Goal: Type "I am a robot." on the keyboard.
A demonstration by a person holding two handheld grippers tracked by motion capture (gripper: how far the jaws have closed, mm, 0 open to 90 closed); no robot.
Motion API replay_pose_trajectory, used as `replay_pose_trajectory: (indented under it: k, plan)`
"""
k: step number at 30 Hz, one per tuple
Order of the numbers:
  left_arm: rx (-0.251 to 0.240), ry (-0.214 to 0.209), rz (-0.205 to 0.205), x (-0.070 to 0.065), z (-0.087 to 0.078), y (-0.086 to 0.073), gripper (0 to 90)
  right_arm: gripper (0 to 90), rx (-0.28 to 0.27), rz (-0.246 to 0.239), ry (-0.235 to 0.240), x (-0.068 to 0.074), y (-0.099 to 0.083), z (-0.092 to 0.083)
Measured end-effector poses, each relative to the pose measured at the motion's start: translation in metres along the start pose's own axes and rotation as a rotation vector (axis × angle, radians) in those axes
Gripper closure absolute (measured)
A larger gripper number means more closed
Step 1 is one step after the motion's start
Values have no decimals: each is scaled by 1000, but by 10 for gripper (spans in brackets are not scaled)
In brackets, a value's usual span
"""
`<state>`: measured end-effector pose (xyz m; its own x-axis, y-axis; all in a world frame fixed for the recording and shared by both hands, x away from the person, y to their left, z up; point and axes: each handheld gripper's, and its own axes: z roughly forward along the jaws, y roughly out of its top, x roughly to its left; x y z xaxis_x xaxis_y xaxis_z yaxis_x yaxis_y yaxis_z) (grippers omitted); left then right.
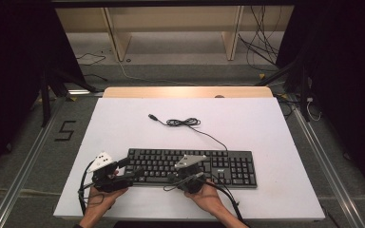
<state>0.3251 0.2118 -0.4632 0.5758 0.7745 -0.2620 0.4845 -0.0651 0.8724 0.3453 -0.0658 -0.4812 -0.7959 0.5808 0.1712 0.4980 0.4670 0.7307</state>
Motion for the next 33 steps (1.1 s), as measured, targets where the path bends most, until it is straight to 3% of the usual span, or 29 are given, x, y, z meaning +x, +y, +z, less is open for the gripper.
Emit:
replay_pose_trajectory:
  k: [25,33]
  plan:
    - [0,5,0,1,0,0,275,900,2,4,4,0,-2,2]
    - [5,10,-6,4,1,0,280,782,-44,16,36,-2,0,-5]
